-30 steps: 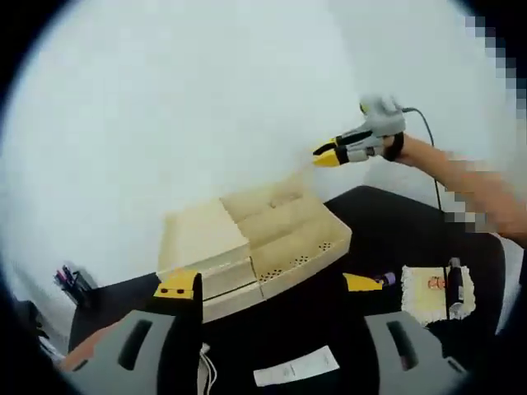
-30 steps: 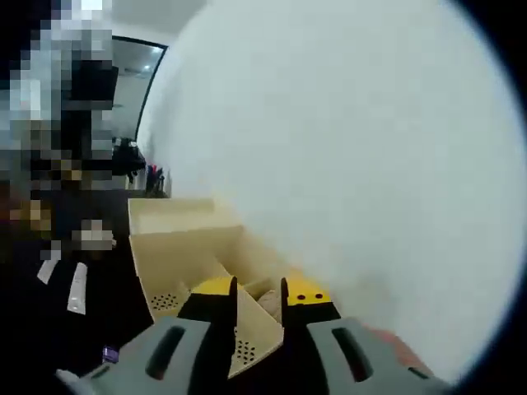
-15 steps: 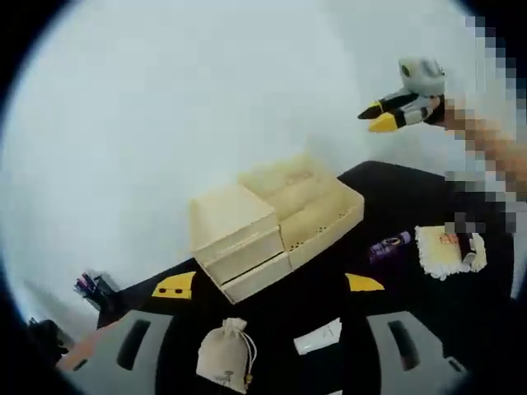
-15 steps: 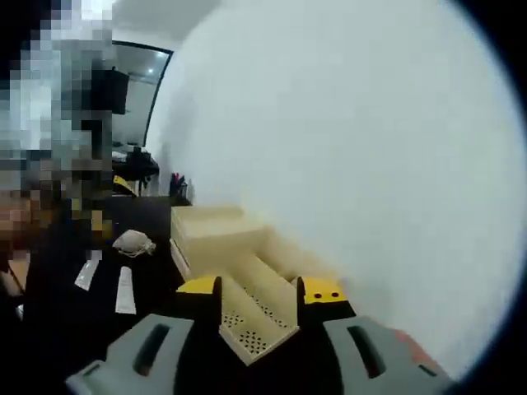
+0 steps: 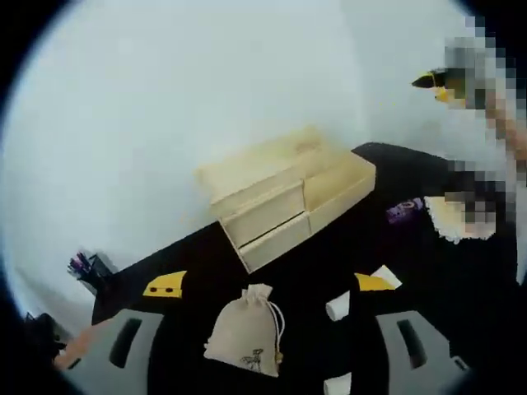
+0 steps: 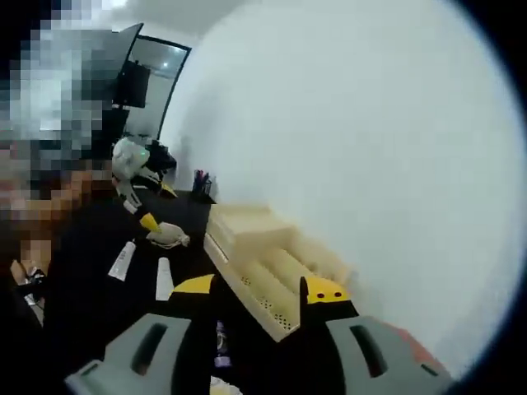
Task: Open the drawer, pick up the cosmetic bottles from the table one by one, place them into the drawer, release the gripper, close the drawer, and move the gripper away
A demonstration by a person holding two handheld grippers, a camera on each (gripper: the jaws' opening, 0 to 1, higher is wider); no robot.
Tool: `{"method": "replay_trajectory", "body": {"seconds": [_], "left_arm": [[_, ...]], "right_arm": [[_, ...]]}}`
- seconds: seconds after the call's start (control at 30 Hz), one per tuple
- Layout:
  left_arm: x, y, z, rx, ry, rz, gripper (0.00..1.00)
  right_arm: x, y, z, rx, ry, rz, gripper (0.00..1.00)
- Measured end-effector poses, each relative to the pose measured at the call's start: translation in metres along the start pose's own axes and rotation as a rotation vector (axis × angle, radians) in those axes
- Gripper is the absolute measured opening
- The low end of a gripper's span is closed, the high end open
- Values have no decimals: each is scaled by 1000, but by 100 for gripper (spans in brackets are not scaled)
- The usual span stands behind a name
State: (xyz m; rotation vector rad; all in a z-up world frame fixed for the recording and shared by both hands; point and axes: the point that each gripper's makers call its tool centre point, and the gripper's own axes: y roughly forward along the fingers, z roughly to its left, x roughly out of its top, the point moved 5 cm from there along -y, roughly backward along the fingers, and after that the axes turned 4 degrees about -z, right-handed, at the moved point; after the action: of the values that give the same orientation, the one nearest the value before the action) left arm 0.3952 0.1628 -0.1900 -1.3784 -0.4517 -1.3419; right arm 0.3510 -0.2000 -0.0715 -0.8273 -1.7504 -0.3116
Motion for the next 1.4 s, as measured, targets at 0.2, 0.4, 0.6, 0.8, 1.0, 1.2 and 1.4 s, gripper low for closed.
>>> {"method": "replay_trajectory", "body": {"seconds": [0.2,0.4,0.6,0.8,1.0,1.2,1.4], "left_arm": [[-19,2,0,-32,-20,1,78],[-37,9,2,-16,9,37,78],[-50,18,4,-21,-23,3,77],[-68,29,7,-23,-34,5,77],[-72,31,13,-18,-39,-9,74],[-81,39,13,-35,-45,2,73],[-83,46,14,-31,-46,-14,70]], "right_arm": [[7,-29,27,7,-35,7,35],[-4,-50,46,42,-9,39,36],[-26,-64,58,82,38,60,40],[-58,-66,72,118,89,66,44],[-83,-54,75,123,114,53,44],[-103,-31,82,163,162,51,44],[-109,-8,87,192,224,2,44]]}}
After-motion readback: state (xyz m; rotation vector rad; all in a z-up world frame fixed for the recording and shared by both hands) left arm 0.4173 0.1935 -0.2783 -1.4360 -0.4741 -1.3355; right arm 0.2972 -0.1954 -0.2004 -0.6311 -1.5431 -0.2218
